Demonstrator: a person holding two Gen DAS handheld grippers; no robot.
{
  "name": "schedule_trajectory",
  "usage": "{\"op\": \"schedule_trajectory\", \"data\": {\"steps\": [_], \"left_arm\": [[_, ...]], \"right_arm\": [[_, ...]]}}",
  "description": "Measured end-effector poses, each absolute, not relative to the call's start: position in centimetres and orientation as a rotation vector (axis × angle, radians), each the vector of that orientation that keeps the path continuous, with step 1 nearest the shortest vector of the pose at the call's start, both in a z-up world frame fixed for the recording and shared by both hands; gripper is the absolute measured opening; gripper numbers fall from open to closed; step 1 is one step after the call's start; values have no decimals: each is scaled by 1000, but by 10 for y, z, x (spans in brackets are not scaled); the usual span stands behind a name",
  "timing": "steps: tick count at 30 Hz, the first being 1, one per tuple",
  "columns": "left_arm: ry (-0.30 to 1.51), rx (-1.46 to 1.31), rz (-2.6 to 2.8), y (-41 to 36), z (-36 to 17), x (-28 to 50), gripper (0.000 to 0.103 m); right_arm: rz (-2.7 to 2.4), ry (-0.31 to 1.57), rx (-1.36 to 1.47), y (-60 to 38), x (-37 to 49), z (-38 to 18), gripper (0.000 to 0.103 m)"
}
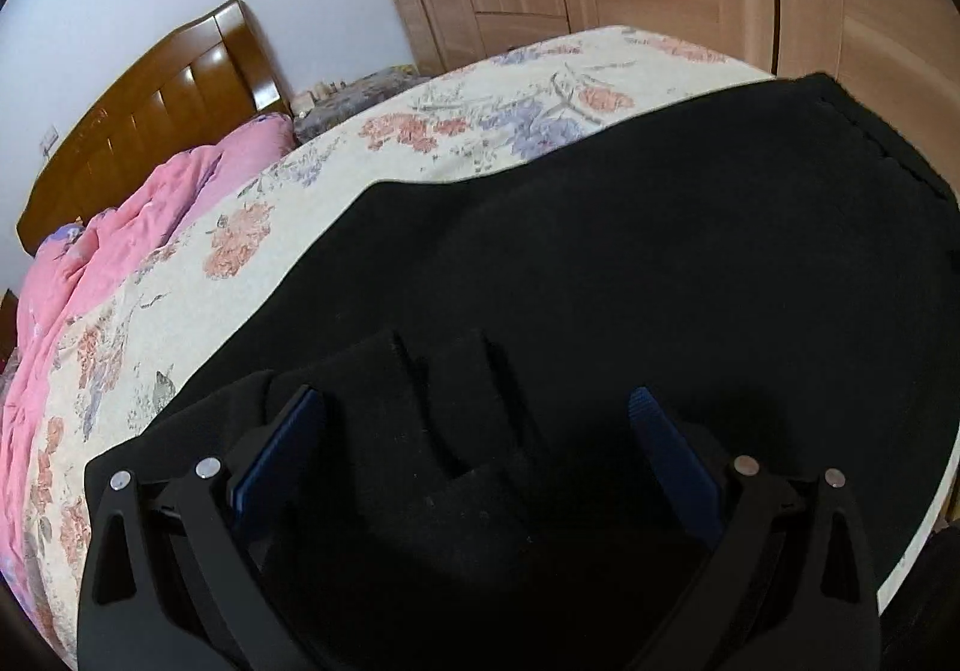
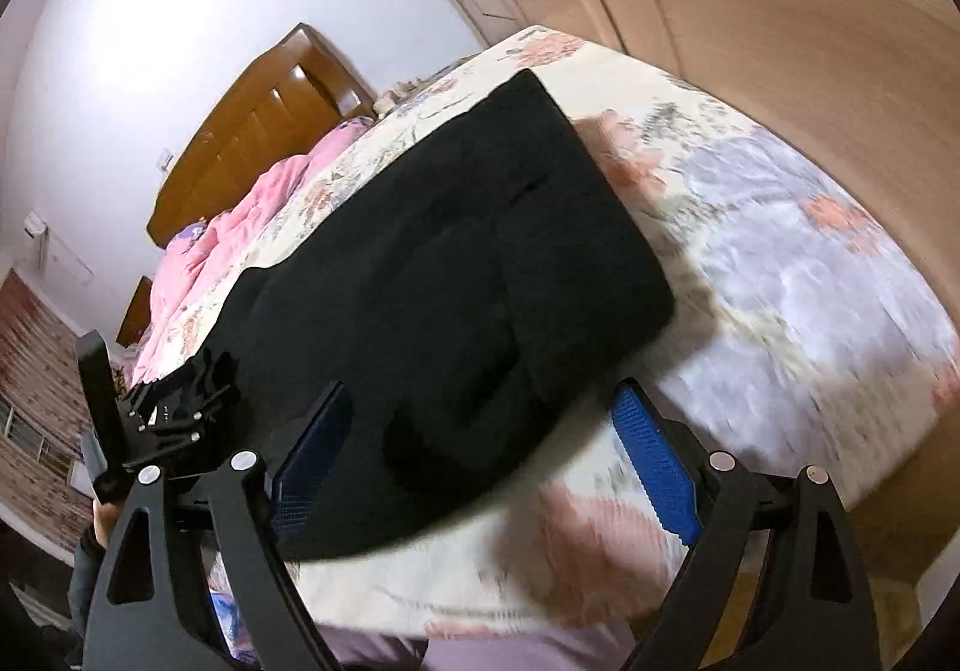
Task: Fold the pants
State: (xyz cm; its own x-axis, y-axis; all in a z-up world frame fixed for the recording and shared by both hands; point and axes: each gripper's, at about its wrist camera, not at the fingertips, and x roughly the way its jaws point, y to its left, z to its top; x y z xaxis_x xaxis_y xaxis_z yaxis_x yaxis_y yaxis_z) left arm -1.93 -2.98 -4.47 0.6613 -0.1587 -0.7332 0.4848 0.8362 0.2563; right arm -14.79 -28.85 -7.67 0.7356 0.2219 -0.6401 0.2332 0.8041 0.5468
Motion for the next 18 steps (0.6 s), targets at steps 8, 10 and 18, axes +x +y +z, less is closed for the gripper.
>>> {"op": "schedule_trajectory", "data": {"steps": [8, 10, 18], "left_arm": [[783, 433, -389, -26, -45, -14, 101], [784, 420, -396, -24, -44, -13, 101], [791, 378, -415, -20, -41, -10, 101]], "right_arm": [[33, 781, 688, -293, -143, -75, 90], [47, 805, 666, -288, -145, -73, 90], [-75, 741, 717, -292, -144, -76, 48]]}}
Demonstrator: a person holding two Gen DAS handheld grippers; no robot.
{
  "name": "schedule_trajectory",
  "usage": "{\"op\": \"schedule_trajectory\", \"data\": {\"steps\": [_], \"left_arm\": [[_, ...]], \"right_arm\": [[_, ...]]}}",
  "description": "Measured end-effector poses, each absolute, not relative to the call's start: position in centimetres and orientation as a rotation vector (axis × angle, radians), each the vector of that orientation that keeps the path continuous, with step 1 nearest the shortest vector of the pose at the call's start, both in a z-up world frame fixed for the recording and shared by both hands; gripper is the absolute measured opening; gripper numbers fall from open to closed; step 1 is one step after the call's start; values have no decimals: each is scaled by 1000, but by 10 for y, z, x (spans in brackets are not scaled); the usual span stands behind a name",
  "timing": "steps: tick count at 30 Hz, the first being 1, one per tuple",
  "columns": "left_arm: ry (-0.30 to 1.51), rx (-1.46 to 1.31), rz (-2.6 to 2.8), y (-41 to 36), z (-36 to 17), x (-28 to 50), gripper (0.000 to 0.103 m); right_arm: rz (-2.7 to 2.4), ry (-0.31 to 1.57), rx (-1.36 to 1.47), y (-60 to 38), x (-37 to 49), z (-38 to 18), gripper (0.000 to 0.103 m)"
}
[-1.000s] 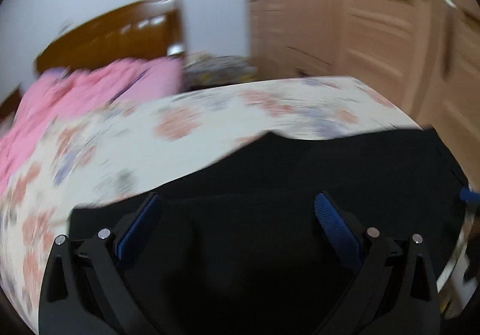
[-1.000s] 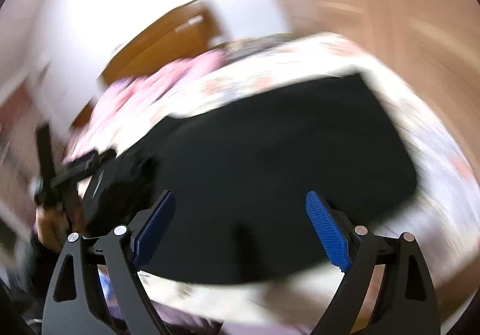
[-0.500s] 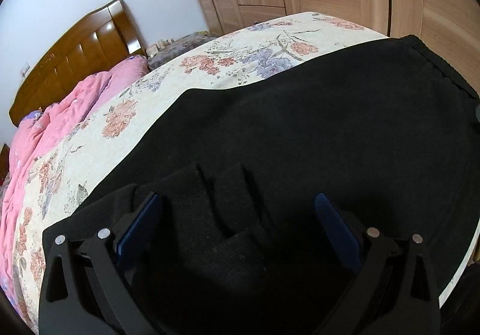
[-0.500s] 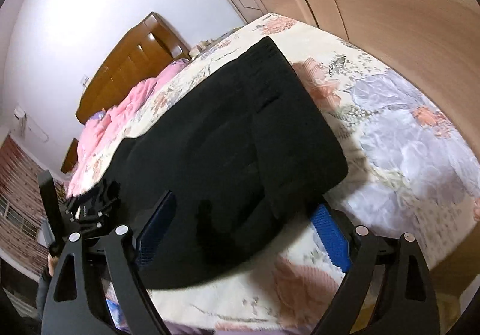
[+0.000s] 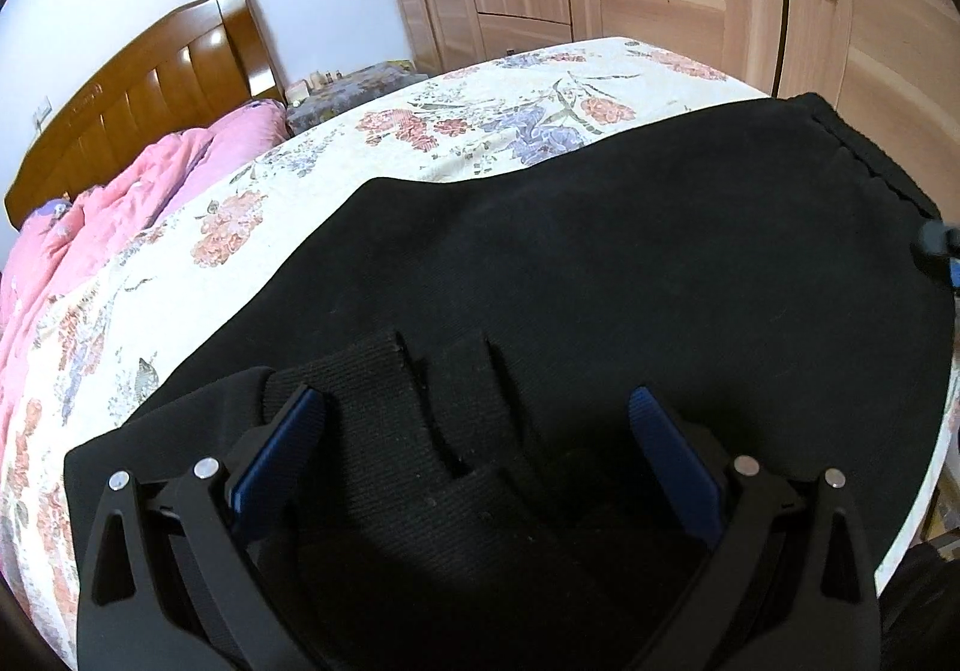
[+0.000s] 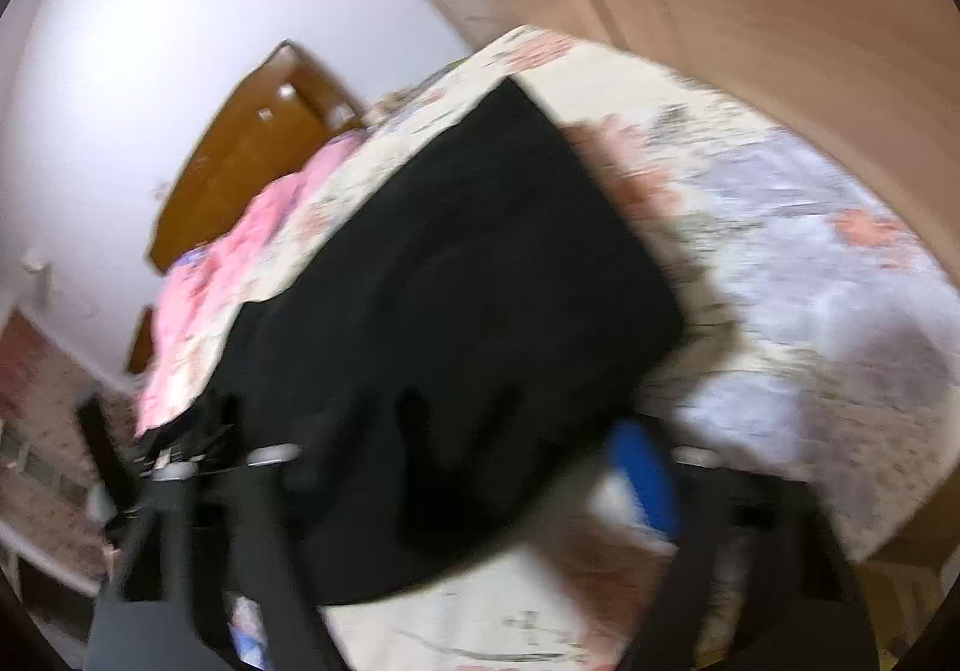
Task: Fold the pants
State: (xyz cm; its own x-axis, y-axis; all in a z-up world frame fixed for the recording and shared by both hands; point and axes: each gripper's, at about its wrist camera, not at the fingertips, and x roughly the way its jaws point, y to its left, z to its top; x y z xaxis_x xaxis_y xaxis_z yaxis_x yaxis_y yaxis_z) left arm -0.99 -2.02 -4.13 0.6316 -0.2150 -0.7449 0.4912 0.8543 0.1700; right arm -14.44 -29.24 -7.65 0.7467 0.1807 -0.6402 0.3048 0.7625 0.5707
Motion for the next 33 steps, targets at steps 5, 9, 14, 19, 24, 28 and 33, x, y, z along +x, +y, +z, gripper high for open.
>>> {"op": "schedule_trajectory", "data": {"steps": [5, 9, 14, 19, 24, 28, 33], "left_arm": [[798, 360, -426, -18, -40, -9, 101], [830, 314, -439, -17, -32, -6, 101], [863, 84, -626, -18, 9, 8, 101], [820, -53, -633, 4, 47, 35, 101], [912, -144, -522, 45, 33, 53, 101], [907, -143, -516, 67, 28, 33, 101], [900, -109, -543, 61, 18, 17, 101]], "right_arm": [[-46, 643, 753, -296, -163, -76, 34], [-61, 553, 545, -266, -163, -40, 28], [-34, 479, 259, -211, -151, -1, 18], [98, 396, 35, -137, -132, 32, 17], [181, 411, -40, -92, -118, 27, 16], [26, 434, 114, -155, -124, 20, 17], [-92, 634, 557, -262, -139, -38, 67]]}}
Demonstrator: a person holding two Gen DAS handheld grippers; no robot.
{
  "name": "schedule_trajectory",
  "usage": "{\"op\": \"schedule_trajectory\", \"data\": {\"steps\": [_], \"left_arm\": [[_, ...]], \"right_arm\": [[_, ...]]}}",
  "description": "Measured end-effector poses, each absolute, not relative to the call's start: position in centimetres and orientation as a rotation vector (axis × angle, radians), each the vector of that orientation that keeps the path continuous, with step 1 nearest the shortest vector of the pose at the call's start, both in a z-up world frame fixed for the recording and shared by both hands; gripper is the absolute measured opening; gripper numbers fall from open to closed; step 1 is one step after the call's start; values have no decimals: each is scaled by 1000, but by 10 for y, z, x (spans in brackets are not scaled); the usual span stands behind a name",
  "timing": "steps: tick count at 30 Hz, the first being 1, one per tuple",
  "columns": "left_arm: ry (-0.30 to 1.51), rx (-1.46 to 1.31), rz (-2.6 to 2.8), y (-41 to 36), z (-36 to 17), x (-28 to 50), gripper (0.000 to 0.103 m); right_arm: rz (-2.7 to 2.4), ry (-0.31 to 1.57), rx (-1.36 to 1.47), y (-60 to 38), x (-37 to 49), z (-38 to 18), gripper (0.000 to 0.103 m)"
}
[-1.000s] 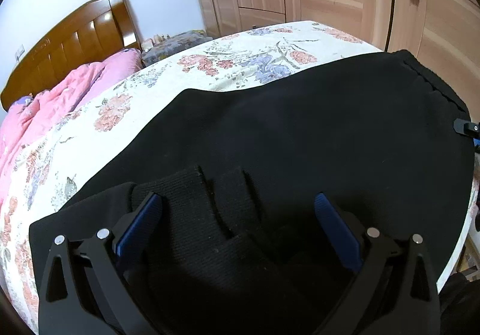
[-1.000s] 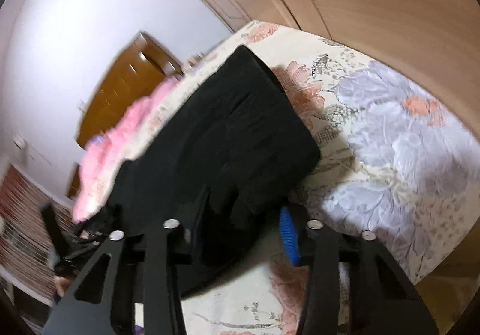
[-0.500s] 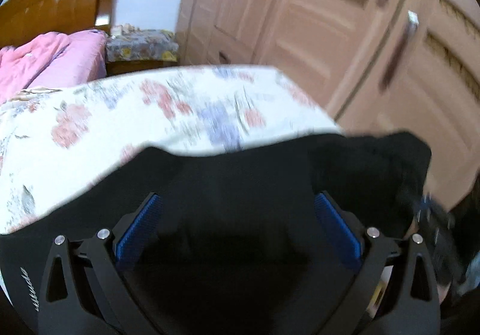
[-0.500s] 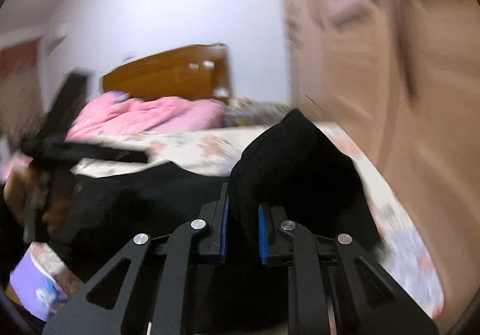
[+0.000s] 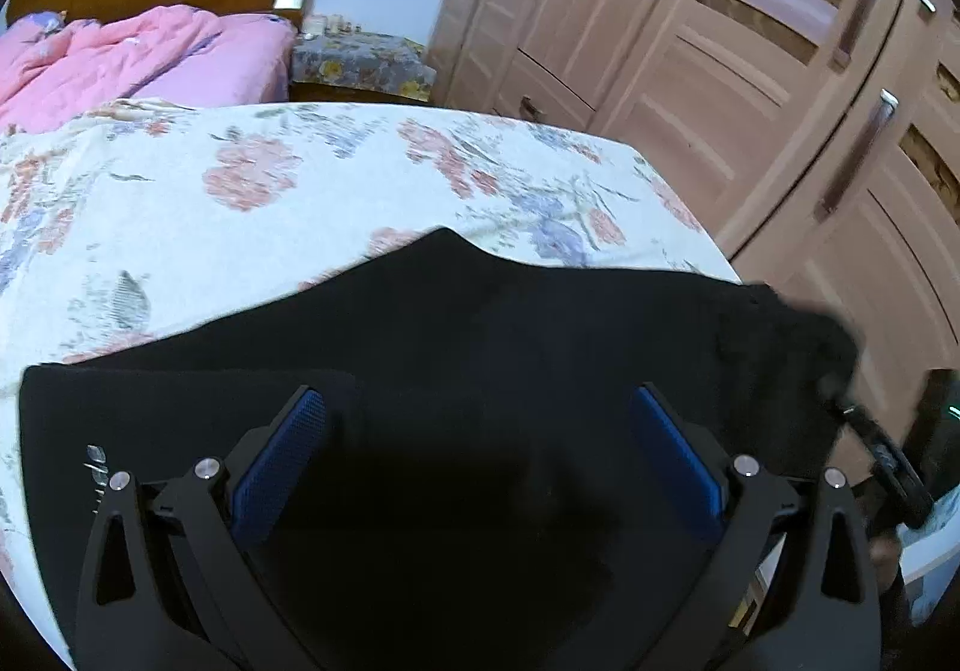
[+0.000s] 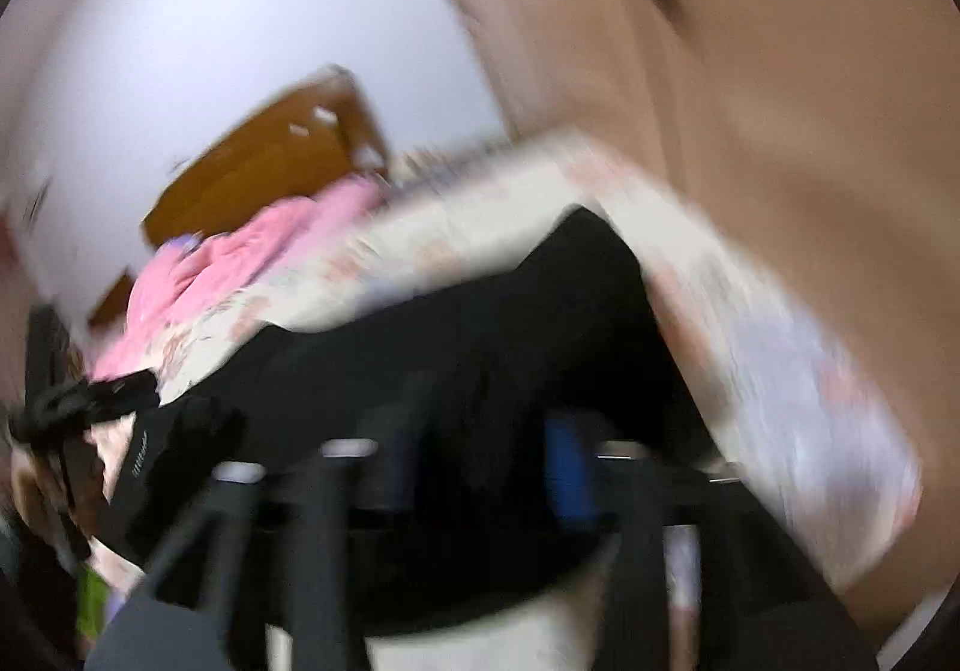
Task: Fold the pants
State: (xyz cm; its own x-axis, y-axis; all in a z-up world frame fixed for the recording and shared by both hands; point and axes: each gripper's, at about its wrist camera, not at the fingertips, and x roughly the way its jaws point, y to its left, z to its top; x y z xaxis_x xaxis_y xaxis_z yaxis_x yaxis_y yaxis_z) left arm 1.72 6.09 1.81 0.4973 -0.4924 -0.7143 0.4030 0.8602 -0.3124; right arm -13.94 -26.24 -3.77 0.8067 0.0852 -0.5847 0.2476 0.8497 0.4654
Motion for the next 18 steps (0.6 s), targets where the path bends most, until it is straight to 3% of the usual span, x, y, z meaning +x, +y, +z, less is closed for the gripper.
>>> {"op": "schedule_trajectory", "data": {"steps": [2, 11, 15, 17, 18], "left_arm": [[907, -100, -570, 47, 13, 17, 101], [930, 66, -691, -32, 1, 5, 101], [951, 71, -715, -51, -6, 7, 101], [955, 75, -717, -55, -6, 6, 101], [952, 78, -722, -57, -4, 5, 101]], "right_arm": [[-97, 677, 707, -279, -150, -63, 69], [-85, 697, 840, -303, -160, -85, 73], [-65, 645, 854, -312, -148, -83, 93], [-83, 639, 824, -308, -140, -80, 96], [-90, 635, 814, -306, -138, -81, 92]]}}
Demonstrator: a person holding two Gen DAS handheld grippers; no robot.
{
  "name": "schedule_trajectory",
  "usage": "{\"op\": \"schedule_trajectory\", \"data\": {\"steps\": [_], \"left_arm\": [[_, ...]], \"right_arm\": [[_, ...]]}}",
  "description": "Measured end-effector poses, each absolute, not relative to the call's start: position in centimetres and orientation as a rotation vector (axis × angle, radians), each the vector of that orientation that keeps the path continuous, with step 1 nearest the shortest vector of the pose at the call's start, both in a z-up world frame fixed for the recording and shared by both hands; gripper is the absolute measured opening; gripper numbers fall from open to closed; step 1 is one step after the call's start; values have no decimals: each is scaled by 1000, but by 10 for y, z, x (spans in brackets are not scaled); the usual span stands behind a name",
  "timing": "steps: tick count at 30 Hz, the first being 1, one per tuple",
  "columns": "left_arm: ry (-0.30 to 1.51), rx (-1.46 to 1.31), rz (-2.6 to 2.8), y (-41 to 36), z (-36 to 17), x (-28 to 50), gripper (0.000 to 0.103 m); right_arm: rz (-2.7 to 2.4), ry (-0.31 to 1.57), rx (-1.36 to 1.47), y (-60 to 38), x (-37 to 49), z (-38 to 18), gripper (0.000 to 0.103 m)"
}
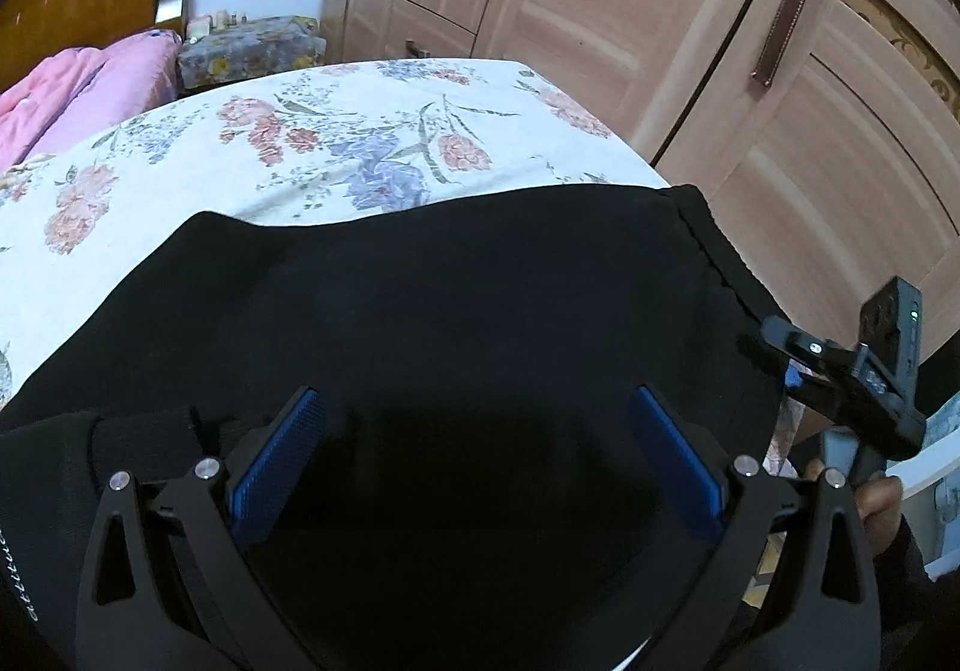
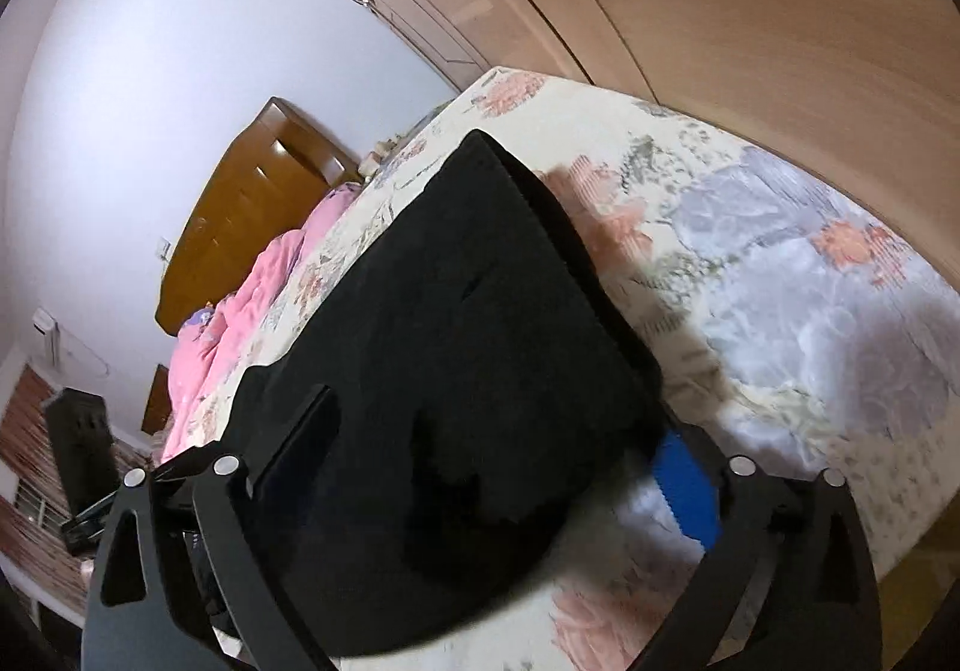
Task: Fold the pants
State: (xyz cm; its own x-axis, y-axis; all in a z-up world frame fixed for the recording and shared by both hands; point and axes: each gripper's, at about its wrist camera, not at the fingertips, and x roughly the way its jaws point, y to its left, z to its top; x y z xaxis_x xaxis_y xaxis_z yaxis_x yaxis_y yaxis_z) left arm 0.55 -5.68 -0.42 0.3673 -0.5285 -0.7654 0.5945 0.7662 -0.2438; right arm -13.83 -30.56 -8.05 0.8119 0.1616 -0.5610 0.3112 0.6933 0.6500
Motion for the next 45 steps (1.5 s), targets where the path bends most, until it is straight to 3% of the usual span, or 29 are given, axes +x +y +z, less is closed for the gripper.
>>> {"op": "schedule_trajectory", "data": {"steps": [1, 2, 4, 8, 13, 16, 23, 25, 26, 27, 29, 30, 33, 39, 45], "left_arm": [[950, 80, -726, -57, -2, 5, 101], [950, 82, -731, -59, -1, 5, 101], [963, 84, -748, -63, 0, 7, 101], [996, 78, -798, -77, 7, 15, 101], [991, -23, -930, -95, 65, 27, 101], [1088, -12, -1013, -125, 91, 30, 101], [1395, 431, -903, -234, 42, 24, 101], [1494, 493, -849, -252, 13, 35, 100], [1525, 496, -852, -257, 5, 39, 93], [1547, 511, -856, -261, -2, 41, 68], [1551, 535, -855, -262, -7, 43, 30], [1516, 529, -876, -260, -4, 44, 25], [1469, 444, -902, -242, 13, 46, 23], [1346, 208, -960, -176, 95, 44, 23], [1180, -71, -927, -27, 163, 35, 23]], "right_arm": [[-95, 637, 791, -303, -139, -79, 58], [-104, 653, 766, -302, -139, -81, 45], [-75, 624, 782, -302, -144, -86, 38], [-77, 546, 500, -267, -144, -46, 35], [-37, 477, 103, -190, -135, -5, 35], [-25, 466, -36, -155, -128, -4, 35], [-71, 451, -223, -127, -131, -11, 34], [-86, 464, -240, -126, -133, -12, 35], [-93, 480, -245, -126, -132, -15, 36], [-96, 502, -242, -128, -133, -18, 45], [-82, 516, -205, -137, -141, -21, 72], [-78, 514, -178, -141, -148, -22, 92], [-33, 563, -31, -161, -163, -34, 94], [212, 622, 247, -152, -143, -44, 94], [194, 659, -85, -68, -118, -52, 93]]}}
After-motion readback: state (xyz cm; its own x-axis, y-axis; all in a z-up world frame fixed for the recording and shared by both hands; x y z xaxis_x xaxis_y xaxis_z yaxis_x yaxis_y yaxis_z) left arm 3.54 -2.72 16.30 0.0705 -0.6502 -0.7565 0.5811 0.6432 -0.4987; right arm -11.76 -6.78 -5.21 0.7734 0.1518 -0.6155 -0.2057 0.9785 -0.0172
